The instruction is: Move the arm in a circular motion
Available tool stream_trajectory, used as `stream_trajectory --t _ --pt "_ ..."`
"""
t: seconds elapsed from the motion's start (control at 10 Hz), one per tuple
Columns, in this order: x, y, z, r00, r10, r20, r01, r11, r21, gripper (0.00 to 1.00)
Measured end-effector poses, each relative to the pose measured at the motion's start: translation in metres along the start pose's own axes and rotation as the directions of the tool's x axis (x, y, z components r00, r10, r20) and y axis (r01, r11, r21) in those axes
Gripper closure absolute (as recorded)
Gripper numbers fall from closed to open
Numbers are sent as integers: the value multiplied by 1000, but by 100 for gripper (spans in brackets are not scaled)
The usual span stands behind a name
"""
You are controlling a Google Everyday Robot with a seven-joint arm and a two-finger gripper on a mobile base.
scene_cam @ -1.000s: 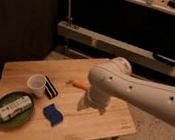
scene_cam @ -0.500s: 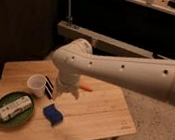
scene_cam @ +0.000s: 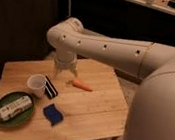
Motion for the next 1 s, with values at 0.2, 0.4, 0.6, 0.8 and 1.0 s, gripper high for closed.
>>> stream_trajectory --t 0.2,0.4,0.6,0.8,1.0 --pt "-28 -45 0 997 70 30 -71 996 44 35" --pt "-43 -106 0 984 168 52 -172 982 81 35" --pt "-34 -173 -1 960 272 62 -277 954 112 35" --pt "-18 -209 -2 935 347 68 -353 928 119 35" --pt "21 -248 0 889 452 69 -457 881 118 35"
